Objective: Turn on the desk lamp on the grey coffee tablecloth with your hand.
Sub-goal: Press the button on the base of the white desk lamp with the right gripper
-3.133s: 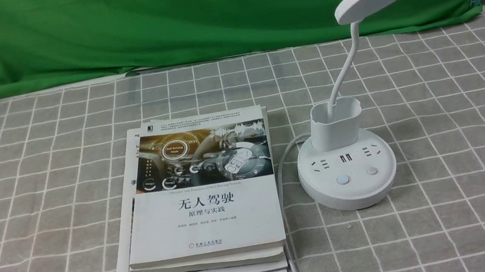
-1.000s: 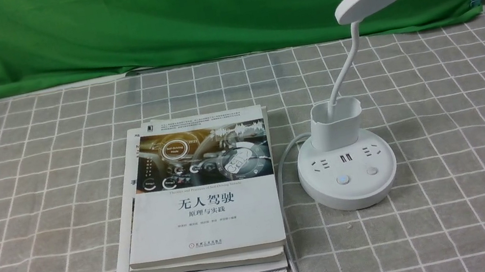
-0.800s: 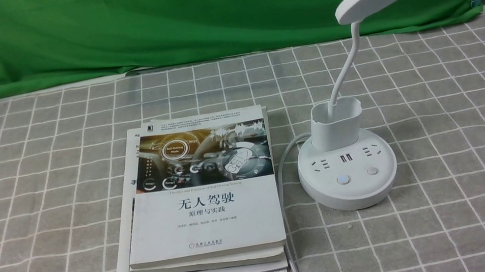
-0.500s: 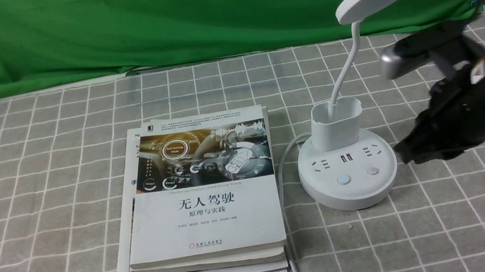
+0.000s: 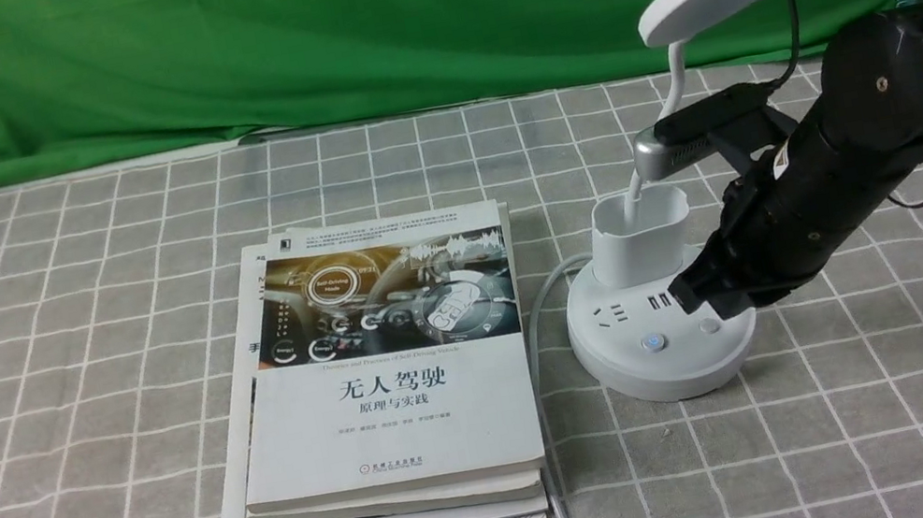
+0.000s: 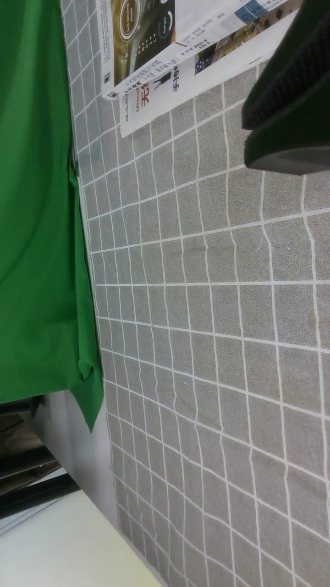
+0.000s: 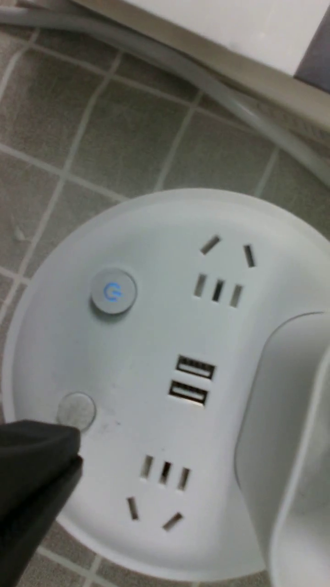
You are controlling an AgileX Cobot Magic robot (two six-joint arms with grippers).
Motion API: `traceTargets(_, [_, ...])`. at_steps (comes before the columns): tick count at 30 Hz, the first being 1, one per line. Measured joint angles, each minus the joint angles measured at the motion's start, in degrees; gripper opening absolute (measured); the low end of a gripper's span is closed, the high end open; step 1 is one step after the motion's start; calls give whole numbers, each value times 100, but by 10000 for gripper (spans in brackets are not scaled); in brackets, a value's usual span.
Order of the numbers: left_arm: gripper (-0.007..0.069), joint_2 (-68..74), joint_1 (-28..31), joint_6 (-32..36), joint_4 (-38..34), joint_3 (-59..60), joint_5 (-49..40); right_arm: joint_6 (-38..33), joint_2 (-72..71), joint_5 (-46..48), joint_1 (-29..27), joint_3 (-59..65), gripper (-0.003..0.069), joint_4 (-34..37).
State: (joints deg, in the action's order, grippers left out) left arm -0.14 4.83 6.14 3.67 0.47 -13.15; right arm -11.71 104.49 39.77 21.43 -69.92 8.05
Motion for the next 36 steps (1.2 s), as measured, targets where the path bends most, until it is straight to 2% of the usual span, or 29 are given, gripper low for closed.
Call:
traceTargets(25, [19, 0, 0, 0, 0, 0, 0, -154, 351, -209, 0, -100, 31, 259])
traceTargets(36, [19, 0, 0, -6, 0, 0, 0, -190, -754, -117, 0, 374, 31, 272])
